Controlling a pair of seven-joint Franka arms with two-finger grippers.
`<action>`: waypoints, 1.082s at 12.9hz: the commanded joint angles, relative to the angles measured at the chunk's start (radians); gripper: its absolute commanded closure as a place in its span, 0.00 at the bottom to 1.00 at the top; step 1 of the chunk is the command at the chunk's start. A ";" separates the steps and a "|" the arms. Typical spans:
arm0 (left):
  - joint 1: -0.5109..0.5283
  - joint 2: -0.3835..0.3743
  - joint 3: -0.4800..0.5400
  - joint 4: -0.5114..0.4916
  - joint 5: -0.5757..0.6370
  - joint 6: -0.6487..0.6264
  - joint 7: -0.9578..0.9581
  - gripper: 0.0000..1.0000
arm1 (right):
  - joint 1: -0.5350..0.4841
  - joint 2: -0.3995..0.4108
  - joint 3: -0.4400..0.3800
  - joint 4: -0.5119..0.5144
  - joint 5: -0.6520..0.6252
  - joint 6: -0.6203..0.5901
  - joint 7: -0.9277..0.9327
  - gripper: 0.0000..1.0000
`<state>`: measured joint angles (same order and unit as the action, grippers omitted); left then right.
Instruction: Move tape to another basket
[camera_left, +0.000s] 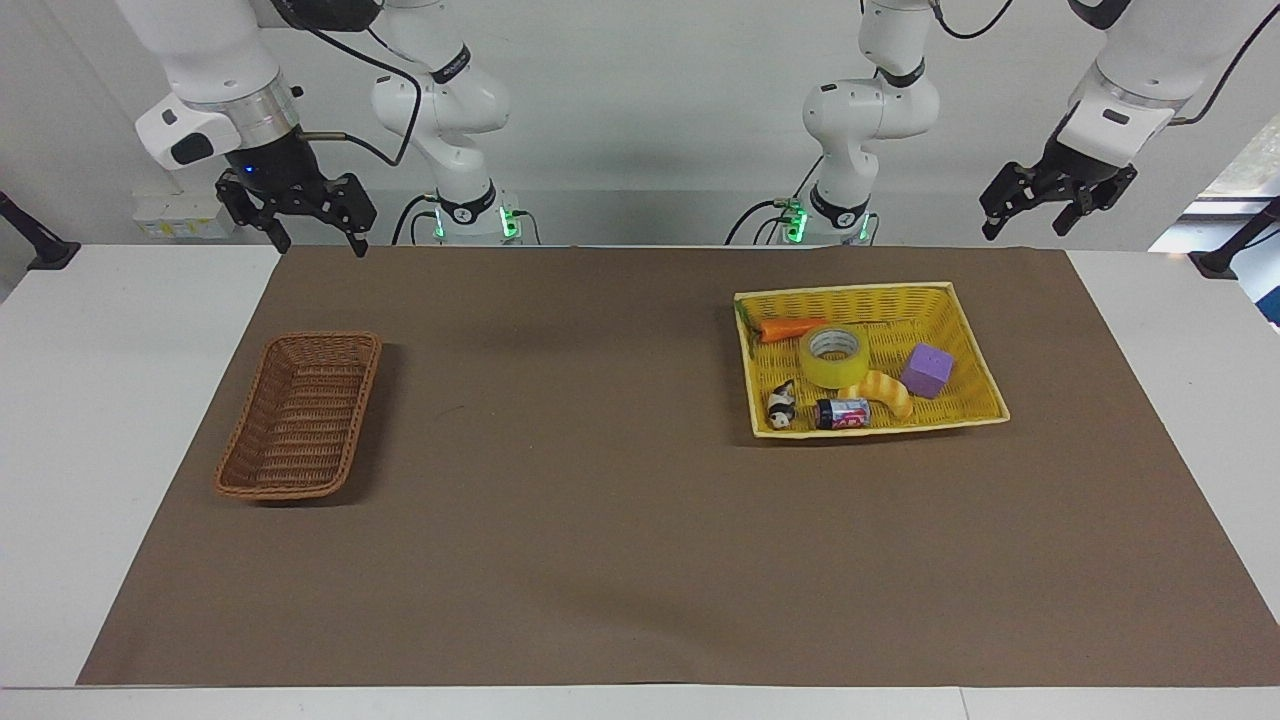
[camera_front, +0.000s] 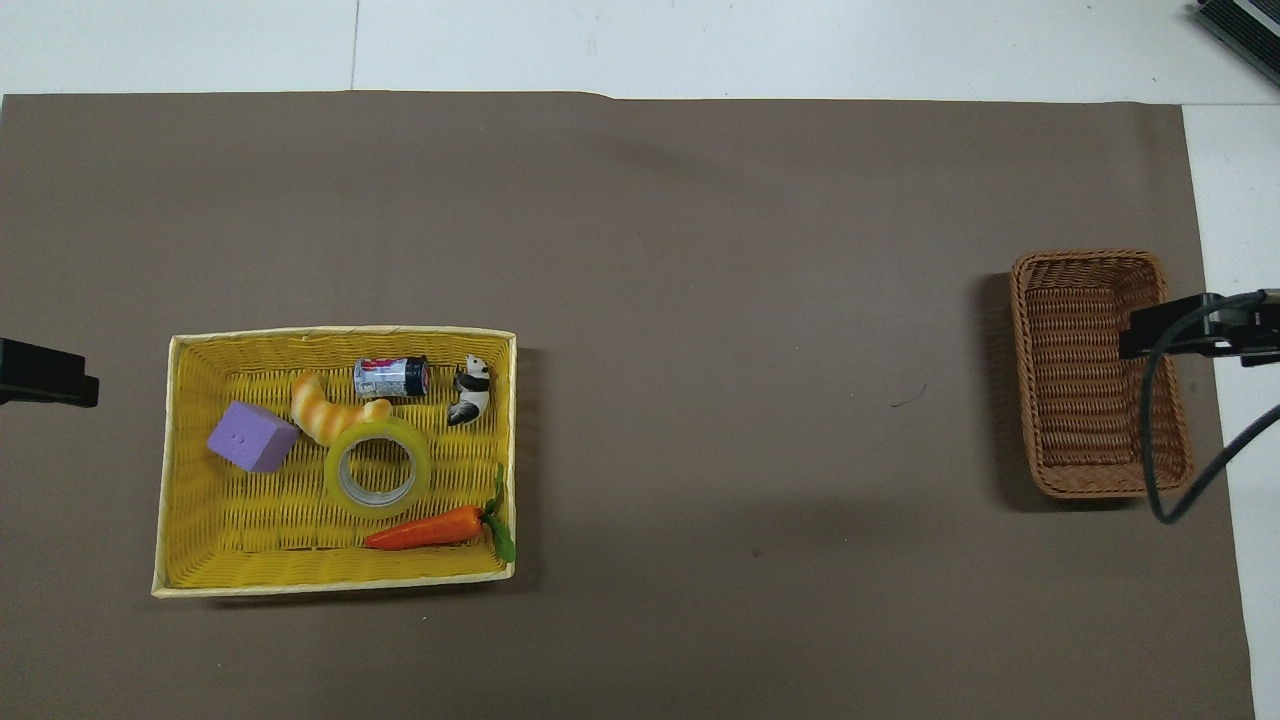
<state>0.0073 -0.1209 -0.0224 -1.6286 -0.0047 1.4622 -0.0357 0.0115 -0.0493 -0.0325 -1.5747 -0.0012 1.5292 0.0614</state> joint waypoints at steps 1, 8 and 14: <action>0.008 -0.008 0.009 0.000 -0.011 -0.003 0.010 0.00 | -0.002 -0.024 0.003 -0.027 -0.014 -0.001 -0.059 0.00; 0.006 -0.006 0.010 0.000 -0.011 -0.005 0.010 0.00 | -0.002 -0.024 0.003 -0.028 -0.017 -0.001 -0.071 0.00; 0.003 -0.006 0.009 0.000 -0.011 -0.008 0.010 0.00 | -0.002 -0.024 0.003 -0.028 -0.017 -0.001 -0.071 0.00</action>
<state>0.0078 -0.1209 -0.0140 -1.6286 -0.0047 1.4609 -0.0353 0.0115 -0.0527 -0.0325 -1.5789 -0.0012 1.5292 0.0164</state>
